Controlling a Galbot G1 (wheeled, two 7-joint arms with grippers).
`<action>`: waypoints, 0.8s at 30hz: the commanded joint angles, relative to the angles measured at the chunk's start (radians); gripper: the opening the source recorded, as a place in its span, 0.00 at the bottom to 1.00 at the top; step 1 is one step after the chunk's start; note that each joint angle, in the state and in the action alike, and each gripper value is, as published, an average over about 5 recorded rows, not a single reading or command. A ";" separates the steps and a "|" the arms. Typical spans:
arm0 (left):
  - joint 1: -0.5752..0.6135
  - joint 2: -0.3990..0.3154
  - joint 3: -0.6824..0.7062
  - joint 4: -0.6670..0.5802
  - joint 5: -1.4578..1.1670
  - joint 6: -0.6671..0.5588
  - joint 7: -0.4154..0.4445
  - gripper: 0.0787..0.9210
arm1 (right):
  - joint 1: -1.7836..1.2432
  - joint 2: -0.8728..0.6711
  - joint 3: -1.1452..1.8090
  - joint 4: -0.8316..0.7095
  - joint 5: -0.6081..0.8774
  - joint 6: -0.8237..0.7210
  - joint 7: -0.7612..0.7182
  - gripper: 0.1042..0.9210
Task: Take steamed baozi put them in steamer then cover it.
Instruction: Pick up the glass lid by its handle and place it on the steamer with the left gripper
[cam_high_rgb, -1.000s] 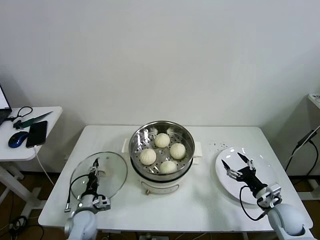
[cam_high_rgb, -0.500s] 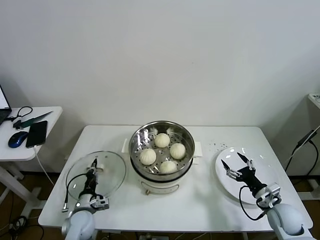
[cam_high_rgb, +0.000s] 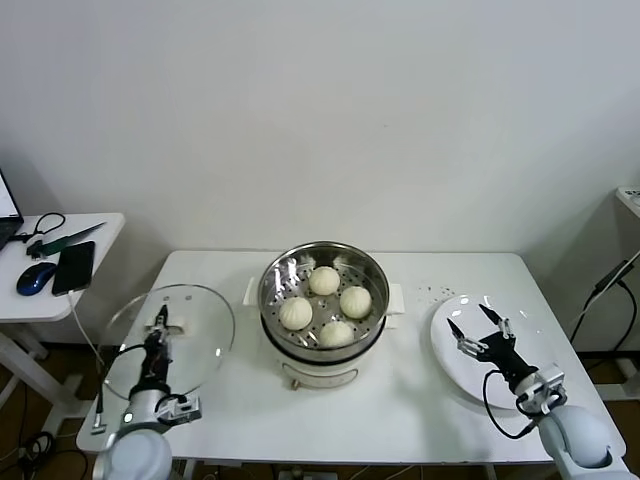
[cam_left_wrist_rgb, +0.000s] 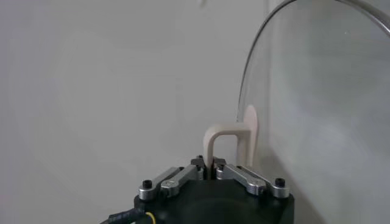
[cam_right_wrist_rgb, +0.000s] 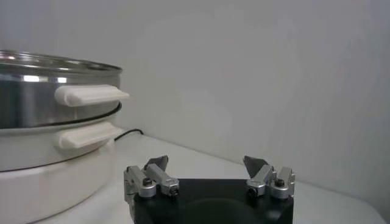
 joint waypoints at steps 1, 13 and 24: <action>0.073 0.109 0.022 -0.266 0.010 0.257 0.051 0.08 | 0.020 -0.004 -0.005 -0.027 -0.005 0.004 0.000 0.88; -0.169 0.224 0.401 -0.327 0.073 0.424 0.261 0.08 | 0.076 -0.005 -0.045 -0.077 -0.023 0.003 0.002 0.88; -0.496 0.031 0.683 -0.176 0.190 0.469 0.440 0.08 | 0.074 0.005 -0.037 -0.087 -0.045 0.004 0.004 0.88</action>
